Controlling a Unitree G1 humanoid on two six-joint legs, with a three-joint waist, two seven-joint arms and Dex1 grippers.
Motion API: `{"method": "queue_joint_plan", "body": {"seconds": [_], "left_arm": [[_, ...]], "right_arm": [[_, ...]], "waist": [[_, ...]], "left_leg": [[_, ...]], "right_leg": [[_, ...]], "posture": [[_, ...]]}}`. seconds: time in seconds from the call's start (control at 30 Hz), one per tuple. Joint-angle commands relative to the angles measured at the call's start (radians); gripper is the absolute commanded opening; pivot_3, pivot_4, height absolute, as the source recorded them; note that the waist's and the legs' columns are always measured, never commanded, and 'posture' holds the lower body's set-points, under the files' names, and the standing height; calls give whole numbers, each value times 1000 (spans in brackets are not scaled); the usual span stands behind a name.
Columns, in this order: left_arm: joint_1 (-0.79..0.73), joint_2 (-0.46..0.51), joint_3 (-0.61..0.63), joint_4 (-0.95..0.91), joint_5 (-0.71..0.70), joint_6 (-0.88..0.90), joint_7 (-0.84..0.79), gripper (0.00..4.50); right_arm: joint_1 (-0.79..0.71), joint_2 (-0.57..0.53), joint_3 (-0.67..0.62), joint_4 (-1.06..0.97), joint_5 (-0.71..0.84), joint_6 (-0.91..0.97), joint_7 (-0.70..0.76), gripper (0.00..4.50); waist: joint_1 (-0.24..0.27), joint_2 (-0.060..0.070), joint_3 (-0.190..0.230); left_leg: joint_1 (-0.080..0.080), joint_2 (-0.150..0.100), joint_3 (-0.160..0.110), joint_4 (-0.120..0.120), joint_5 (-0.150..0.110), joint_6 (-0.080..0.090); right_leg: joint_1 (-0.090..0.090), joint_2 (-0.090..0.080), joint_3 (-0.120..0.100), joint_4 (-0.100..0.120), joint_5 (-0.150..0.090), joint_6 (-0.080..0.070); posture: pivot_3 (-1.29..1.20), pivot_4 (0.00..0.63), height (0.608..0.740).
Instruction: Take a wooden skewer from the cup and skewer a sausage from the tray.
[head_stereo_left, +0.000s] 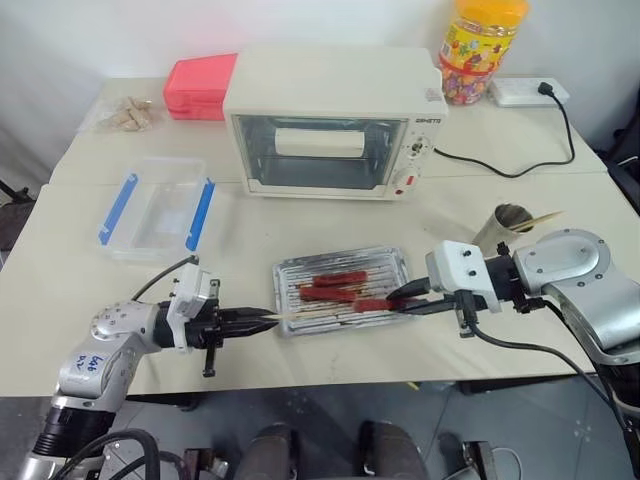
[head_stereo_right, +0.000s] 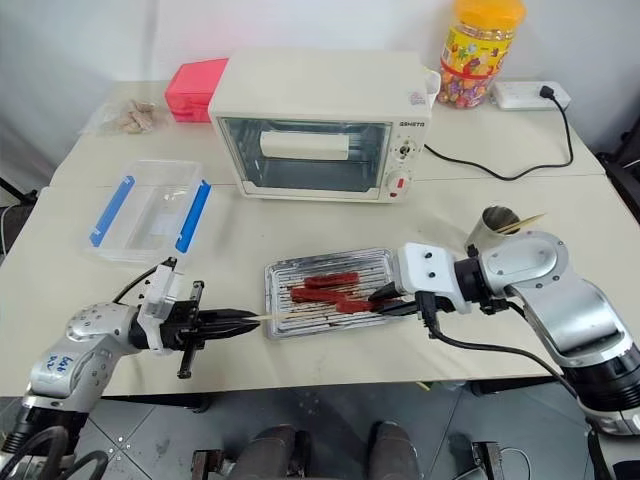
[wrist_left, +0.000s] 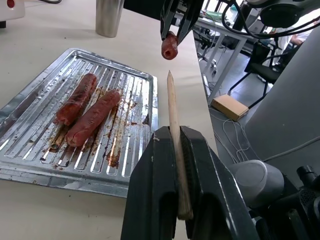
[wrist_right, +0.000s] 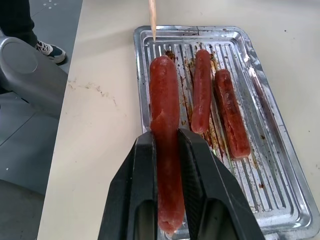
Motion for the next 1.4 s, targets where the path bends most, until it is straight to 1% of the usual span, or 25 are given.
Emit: {"method": "queue_joint_plan", "body": {"seconds": [0.03, 0.7, 0.93, 1.27, 1.4], "left_arm": [[-15, -10, -1, -7, 1, -11, -8, 0], [-21, -48, -28, -34, 6, -5, 35, 0], [-21, -55, -28, -36, 3, -5, 41, 0], [-19, -53, -27, -41, 1, 2, 40, 0], [-18, -52, -28, -46, 0, 5, 41, 0]], "right_arm": [[-16, -1, -6, -38, 3, 11, -10, 612], [-59, 50, 59, -53, -3, 35, -40, 612], [-34, 28, 44, -32, -15, 11, -31, 612], [42, -43, 13, 25, -54, -95, 11, 612], [38, -30, 12, 22, -49, -97, 8, 612]], "waist": [[1, 0, 0], [1, 0, 0], [1, 0, 0], [2, 0, 0], [1, 0, 0]], "left_leg": [[0, 0, 0, 0, 0, 0], [0, 0, -1, 1, 0, 0], [0, 0, -1, 1, 0, 0], [0, 0, -1, 1, 0, 0], [0, 0, -1, 1, 0, 0]], "right_leg": [[0, 0, 0, 0, 0, 0], [0, 0, 0, 0, 0, 0], [0, 0, 0, 0, 0, 0], [0, 0, 0, 0, 0, 0], [0, 0, 0, 0, 0, 0]], "posture": [[0, 150, 740], [0, 150, 740], [0, 150, 740], [0, 150, 740], [0, 150, 740]]}}
